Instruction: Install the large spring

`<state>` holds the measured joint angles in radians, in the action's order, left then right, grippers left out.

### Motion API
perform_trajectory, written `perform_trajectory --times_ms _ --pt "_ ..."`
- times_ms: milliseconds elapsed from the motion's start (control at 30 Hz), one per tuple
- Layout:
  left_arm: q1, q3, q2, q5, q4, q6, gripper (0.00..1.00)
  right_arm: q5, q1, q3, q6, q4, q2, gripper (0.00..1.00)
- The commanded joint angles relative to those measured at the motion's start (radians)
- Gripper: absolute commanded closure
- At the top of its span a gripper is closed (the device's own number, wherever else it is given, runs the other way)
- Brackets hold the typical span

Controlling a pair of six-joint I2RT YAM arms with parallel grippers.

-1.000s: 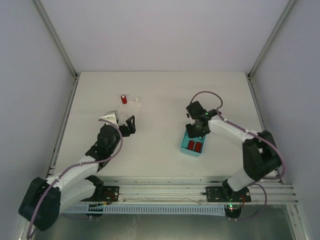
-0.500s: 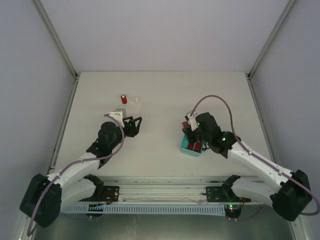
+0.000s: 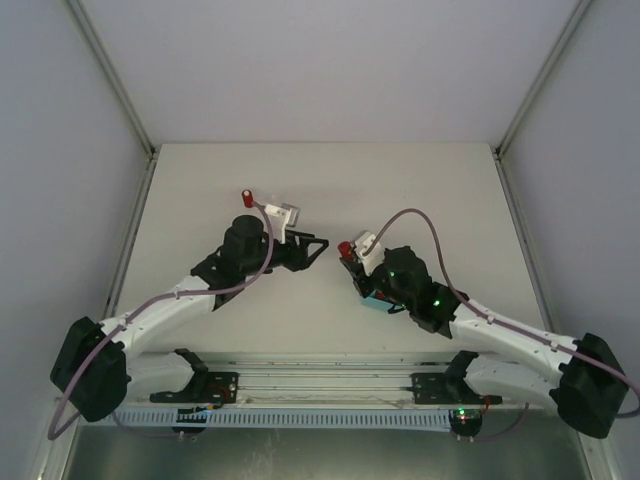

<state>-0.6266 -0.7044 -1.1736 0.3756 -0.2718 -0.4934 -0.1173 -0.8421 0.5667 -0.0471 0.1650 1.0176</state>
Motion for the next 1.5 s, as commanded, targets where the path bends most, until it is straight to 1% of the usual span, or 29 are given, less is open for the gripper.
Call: perform_trajectory --times_ms 0,233,333,500,633,733,833,933,967,1000,1067,1200,1233,1300,1433,1467 --pt "-0.046 -0.087 -0.033 0.066 0.062 0.028 0.39 -0.029 -0.024 0.010 -0.040 0.108 0.020 1.00" --pt "-0.109 -0.180 -0.133 0.039 0.132 0.062 0.39 -0.046 -0.031 -0.002 -0.045 0.130 0.024 1.00" --pt "-0.114 -0.203 -0.169 0.032 0.140 0.060 0.41 -0.046 -0.034 -0.005 -0.046 0.131 0.024 1.00" --pt "-0.122 -0.226 -0.207 0.048 0.137 0.048 0.48 -0.049 -0.040 -0.007 -0.052 0.129 0.030 1.00" --pt "-0.124 -0.228 -0.216 0.069 0.127 0.040 0.56 -0.054 -0.043 -0.006 -0.057 0.130 0.038 1.00" --pt "-0.124 -0.227 -0.221 0.071 0.133 0.040 0.65 -0.056 -0.044 -0.003 -0.057 0.128 0.046 1.00" --pt "-0.125 -0.224 -0.220 0.068 0.137 0.042 0.77 -0.056 -0.043 0.000 -0.057 0.124 0.054 1.00" --pt "-0.124 -0.225 -0.216 0.066 0.135 0.042 0.92 -0.056 -0.043 0.006 -0.054 0.116 0.066 1.00" --pt "-0.124 -0.225 -0.214 0.063 0.134 0.042 0.99 -0.058 -0.044 0.010 -0.051 0.107 0.070 0.97" --pt "-0.125 -0.225 -0.210 0.057 0.134 0.042 1.00 -0.060 -0.043 0.014 -0.048 0.099 0.072 0.94" --pt "-0.125 -0.229 -0.204 0.033 0.140 0.045 1.00 -0.075 -0.043 0.025 -0.038 0.080 0.078 0.84" --pt "-0.119 -0.245 -0.184 -0.038 0.160 0.054 1.00 -0.116 -0.044 0.056 -0.001 -0.010 0.079 0.53" --pt "-0.116 -0.250 -0.179 -0.056 0.167 0.056 1.00 -0.126 -0.043 0.067 0.012 -0.043 0.075 0.44" --pt "-0.102 -0.259 -0.167 -0.101 0.175 0.062 1.00 -0.146 -0.043 0.089 0.041 -0.111 0.062 0.29" --pt "-0.064 -0.261 -0.145 -0.210 0.184 0.078 1.00 -0.191 -0.043 0.112 0.109 -0.214 -0.004 0.14" --pt "-0.057 -0.257 -0.143 -0.271 0.185 0.085 1.00 -0.211 -0.043 0.117 0.126 -0.233 -0.024 0.09"
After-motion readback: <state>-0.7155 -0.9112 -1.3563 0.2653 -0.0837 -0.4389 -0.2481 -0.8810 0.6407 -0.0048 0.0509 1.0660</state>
